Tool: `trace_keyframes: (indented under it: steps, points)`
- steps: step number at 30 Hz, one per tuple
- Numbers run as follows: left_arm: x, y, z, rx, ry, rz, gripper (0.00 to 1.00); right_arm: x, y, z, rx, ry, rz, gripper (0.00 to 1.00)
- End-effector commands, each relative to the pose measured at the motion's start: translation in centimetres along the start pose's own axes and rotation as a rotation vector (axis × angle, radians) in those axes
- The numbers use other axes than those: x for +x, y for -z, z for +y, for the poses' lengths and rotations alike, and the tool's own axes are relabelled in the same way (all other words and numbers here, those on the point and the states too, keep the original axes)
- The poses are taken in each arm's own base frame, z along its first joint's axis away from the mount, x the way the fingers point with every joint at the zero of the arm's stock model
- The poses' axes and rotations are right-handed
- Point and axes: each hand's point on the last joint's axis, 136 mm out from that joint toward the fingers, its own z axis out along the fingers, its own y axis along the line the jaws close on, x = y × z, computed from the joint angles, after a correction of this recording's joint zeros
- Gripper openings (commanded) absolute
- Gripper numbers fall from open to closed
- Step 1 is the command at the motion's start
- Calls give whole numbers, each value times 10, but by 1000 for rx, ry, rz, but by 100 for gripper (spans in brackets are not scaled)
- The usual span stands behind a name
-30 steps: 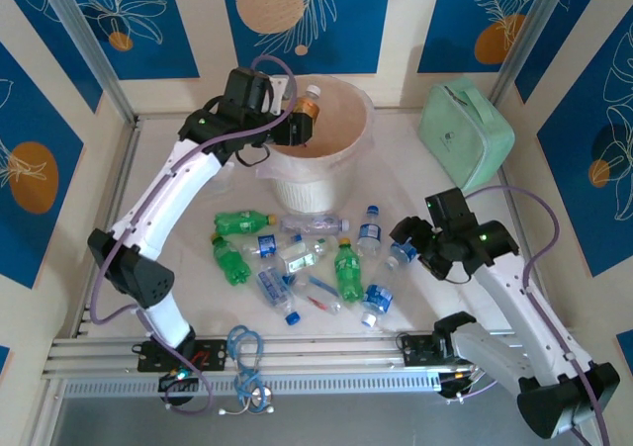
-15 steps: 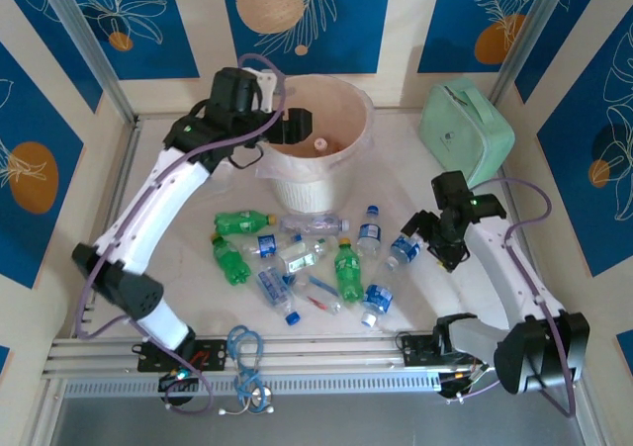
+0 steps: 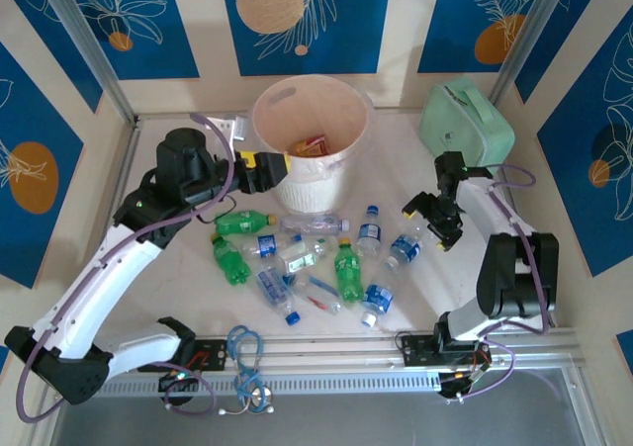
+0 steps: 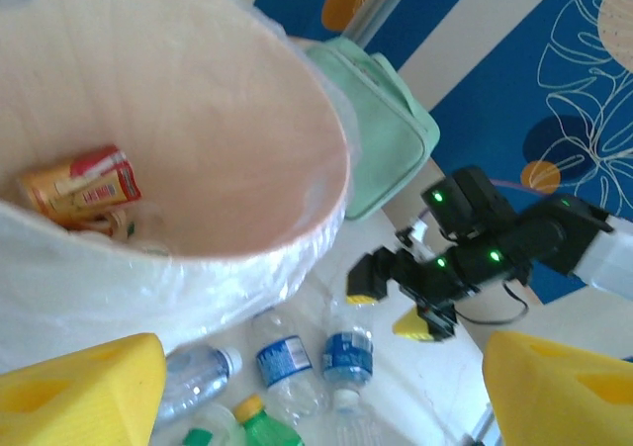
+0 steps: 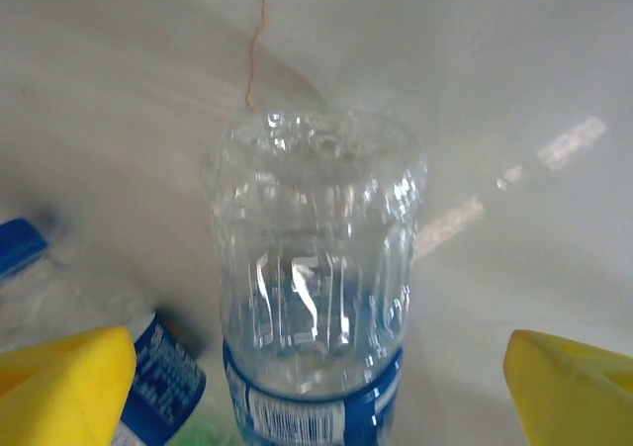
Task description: Put the plastic bottles in the bin
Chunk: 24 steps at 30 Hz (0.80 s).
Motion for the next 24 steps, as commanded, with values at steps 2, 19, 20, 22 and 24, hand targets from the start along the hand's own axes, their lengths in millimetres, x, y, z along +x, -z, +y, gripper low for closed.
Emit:
trace_keyframes:
  steps: [2,19,20,22,24]
  points:
    - [10,4,-17,87,9,24,81,-12,-12,10,-23,7,16,95]
    - [36,-17,-12,90,49,84,79,-12,-49,3,45,54,37,81]
    - [37,-18,-11,88,50,85,79,-12,-48,2,49,55,33,79]
    - [36,-19,-11,88,52,90,79,-13,-45,2,49,57,25,76]
    - [34,-19,-13,89,48,85,79,-14,-42,1,48,56,12,72]
